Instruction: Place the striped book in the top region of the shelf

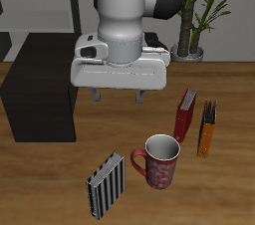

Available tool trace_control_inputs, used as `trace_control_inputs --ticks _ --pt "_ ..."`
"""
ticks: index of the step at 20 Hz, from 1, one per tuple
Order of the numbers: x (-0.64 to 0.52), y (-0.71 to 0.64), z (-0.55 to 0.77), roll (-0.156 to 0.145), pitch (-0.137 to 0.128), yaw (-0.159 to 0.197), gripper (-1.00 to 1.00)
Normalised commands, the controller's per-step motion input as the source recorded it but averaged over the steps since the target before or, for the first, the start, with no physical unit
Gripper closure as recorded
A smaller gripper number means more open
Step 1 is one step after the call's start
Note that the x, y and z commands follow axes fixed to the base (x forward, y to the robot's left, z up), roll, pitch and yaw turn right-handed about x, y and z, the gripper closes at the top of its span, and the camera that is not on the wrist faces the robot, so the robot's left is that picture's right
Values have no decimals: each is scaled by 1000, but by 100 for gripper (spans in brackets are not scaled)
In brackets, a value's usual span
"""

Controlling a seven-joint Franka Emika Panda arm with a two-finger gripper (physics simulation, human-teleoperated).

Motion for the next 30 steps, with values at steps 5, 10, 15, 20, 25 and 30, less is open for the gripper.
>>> trace_control_inputs --ticks 5,10,15,20,25,30 --pt "210 -156 -8 -19 -23 -37 -100" --pt "225 -83 -98 -27 -2 -47 -100" --pt "236 -30 -199 -35 -10 -77 -100" --pt "152 94 -243 -7 -9 -64 -100" --pt "91 18 -210 1 1 -36 -100" --pt "105 -130 -320 -28 22 -29 -100"
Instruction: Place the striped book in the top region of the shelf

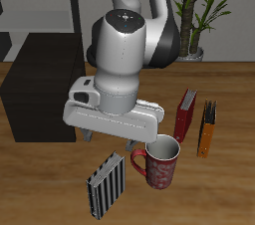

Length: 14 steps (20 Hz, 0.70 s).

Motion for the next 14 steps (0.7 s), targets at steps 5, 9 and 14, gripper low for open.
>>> trace_control_inputs --ticks 5,9,14 --pt "34 -135 -227 -27 17 -44 -100" --pt "15 -81 -143 -2 -3 -6 -100" --pt "10 -158 -217 -20 16 -28 -100"
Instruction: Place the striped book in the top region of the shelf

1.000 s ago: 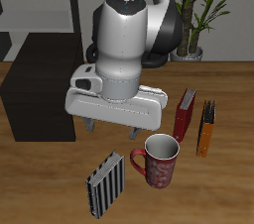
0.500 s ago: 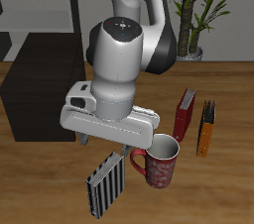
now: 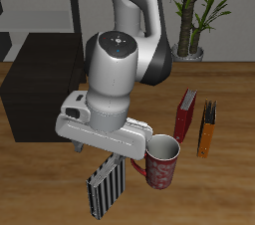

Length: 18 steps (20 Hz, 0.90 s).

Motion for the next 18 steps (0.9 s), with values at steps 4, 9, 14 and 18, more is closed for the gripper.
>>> trace_control_inputs --ticks 4,9,14,18 --pt "32 -61 -158 -5 22 -23 -100" --pt "44 -34 -343 21 55 -19 -100" --pt "30 39 -259 25 40 -4 -100" --pt "8 24 -176 -2 25 23 100"
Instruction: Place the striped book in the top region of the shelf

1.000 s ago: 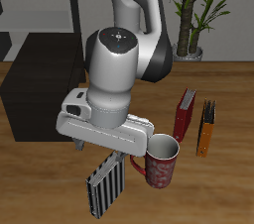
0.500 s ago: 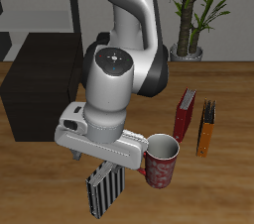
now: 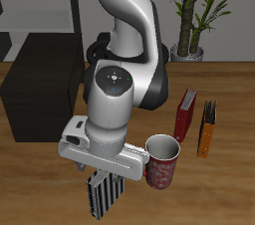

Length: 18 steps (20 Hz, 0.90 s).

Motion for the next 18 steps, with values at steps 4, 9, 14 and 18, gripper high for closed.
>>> trace_control_inputs --ticks 4,9,14,18 --pt "-40 -29 -35 -5 18 -10 100" --pt "-105 -62 102 -10 -7 0 100" --pt "-278 -27 296 -36 -35 32 100" --pt "-378 13 631 -22 -74 29 100"
